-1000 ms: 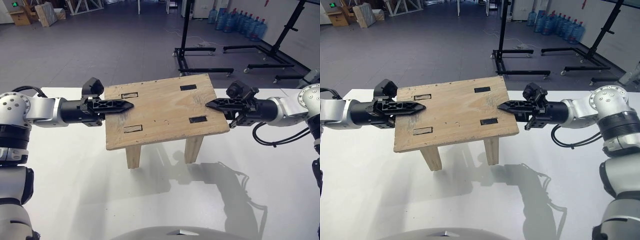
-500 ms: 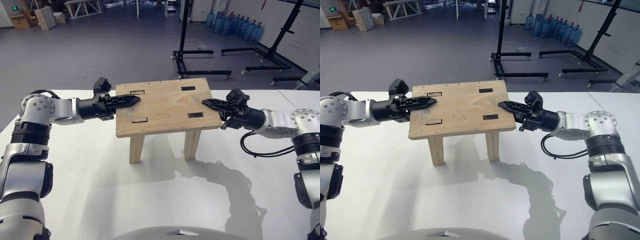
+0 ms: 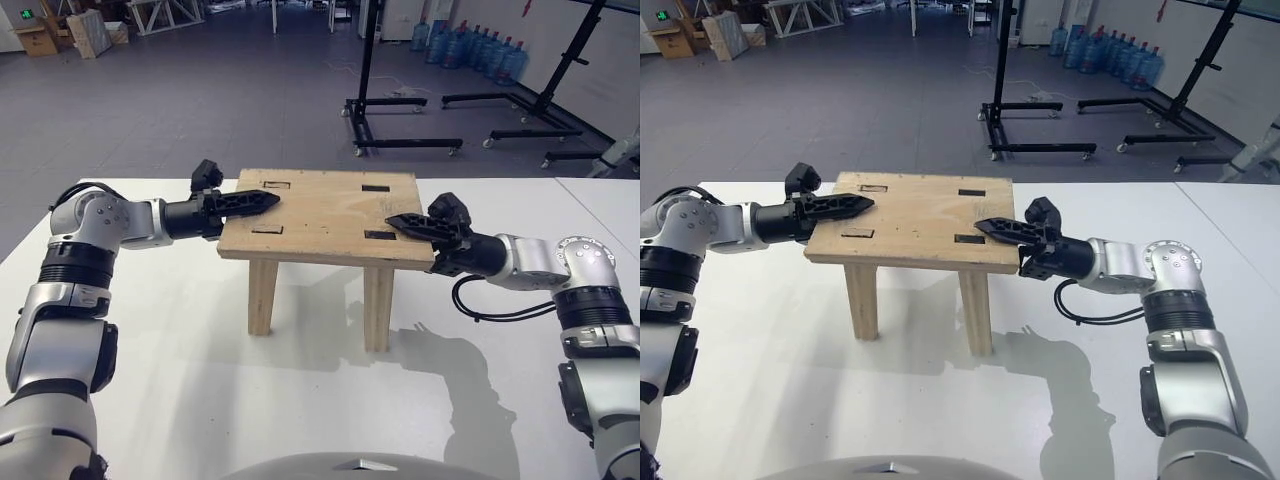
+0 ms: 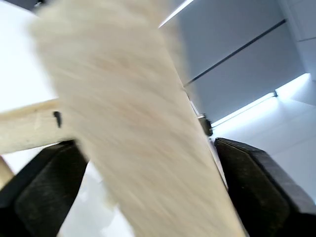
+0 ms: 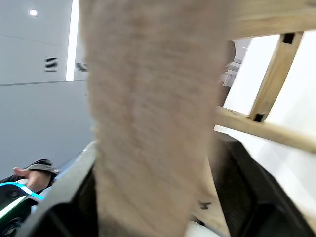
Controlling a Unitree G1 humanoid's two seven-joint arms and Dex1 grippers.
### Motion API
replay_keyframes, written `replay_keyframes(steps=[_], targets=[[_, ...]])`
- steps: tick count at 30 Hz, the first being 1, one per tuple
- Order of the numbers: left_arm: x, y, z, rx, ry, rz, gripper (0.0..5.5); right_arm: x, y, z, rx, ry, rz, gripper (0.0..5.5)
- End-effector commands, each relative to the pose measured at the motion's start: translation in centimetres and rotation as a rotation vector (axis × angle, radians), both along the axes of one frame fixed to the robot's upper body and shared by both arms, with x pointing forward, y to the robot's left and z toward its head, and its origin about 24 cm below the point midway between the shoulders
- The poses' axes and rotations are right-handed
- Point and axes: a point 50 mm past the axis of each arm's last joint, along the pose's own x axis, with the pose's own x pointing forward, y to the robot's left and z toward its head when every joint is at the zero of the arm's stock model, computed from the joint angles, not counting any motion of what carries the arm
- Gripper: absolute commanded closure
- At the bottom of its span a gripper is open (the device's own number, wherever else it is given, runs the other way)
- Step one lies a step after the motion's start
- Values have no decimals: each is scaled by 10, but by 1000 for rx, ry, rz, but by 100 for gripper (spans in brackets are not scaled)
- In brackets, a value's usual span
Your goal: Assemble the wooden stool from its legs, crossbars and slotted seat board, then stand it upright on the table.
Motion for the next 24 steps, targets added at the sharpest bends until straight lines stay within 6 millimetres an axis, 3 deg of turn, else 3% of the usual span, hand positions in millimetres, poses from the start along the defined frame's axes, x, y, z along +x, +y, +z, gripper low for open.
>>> replay_keyframes(steps=[1,7,11,16,24], targets=[[-8,7,-38,166,138,29,24,1,2,-5,-45,15,-5,185],[-6,11,-34,162,100,46,10,4,-3,-1,-55,5,-45,154],[-2,18,-17,99,-8,78,10,17,-2,23,-28,-84,-110,154],[-10,21,1,23,-90,58,10,18,-11,31,-41,-102,-139,154],[-19,36,15,-13,-148,104,10,3,-41,19,-78,-65,-221,154]])
